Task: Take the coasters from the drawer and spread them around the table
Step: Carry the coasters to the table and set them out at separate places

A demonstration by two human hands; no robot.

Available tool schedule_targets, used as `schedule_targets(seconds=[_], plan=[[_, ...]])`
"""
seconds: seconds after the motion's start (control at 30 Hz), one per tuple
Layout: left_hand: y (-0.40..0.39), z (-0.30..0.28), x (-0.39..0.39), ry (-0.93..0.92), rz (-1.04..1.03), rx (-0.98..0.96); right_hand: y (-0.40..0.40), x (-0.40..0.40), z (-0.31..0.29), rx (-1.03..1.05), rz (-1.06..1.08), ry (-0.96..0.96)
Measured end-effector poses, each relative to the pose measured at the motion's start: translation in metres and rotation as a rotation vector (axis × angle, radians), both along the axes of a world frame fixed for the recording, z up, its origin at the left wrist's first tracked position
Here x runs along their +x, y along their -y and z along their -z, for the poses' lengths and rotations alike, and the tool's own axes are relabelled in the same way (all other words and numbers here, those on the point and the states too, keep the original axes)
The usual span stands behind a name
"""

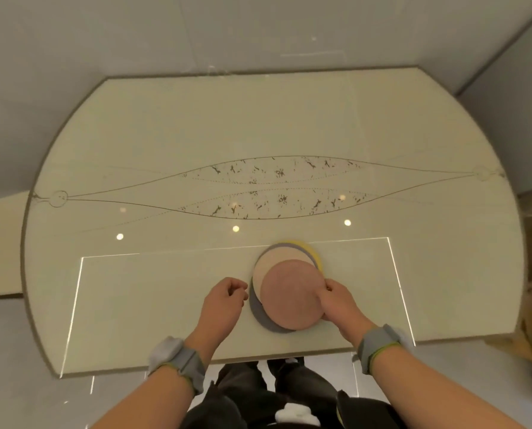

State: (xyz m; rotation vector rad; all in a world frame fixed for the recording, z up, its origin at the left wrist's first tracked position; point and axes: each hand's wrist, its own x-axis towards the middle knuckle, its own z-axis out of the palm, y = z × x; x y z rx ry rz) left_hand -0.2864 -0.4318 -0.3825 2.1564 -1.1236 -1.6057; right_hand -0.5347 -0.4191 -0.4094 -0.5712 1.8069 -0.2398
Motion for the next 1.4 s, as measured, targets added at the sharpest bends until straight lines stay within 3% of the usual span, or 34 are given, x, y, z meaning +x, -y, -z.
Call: schedule_targets(seconds=[0.17,0.33,0.47,0.93,1.07,1.4], plan=[[0.018,0.01,-0.018,0.123,0.17,-0.133,-0.005,-0.003,-0.01,-0.06,-0.128,-0.177],[0.039,0.03,-0.039,0.369,0.464,-0.41,-0.014,-0.006,0.005,-0.049,-0.128,-0.191],[0.058,0.043,-0.053,0.446,0.527,-0.429,-0.021,-0.006,0.018,-0.056,-0.073,-0.186],[0.073,0.05,-0.053,0.497,0.542,-0.293,-0.025,-0.009,0.023,-0.074,-0.028,-0.112],[0.065,0.051,-0.042,0.425,0.443,-0.237,-0.022,-0.011,0.019,-0.081,0.001,-0.068],[0.017,0.016,-0.005,0.347,0.206,-0.154,-0.013,0.0,0.001,-0.224,-0.238,-0.065]])
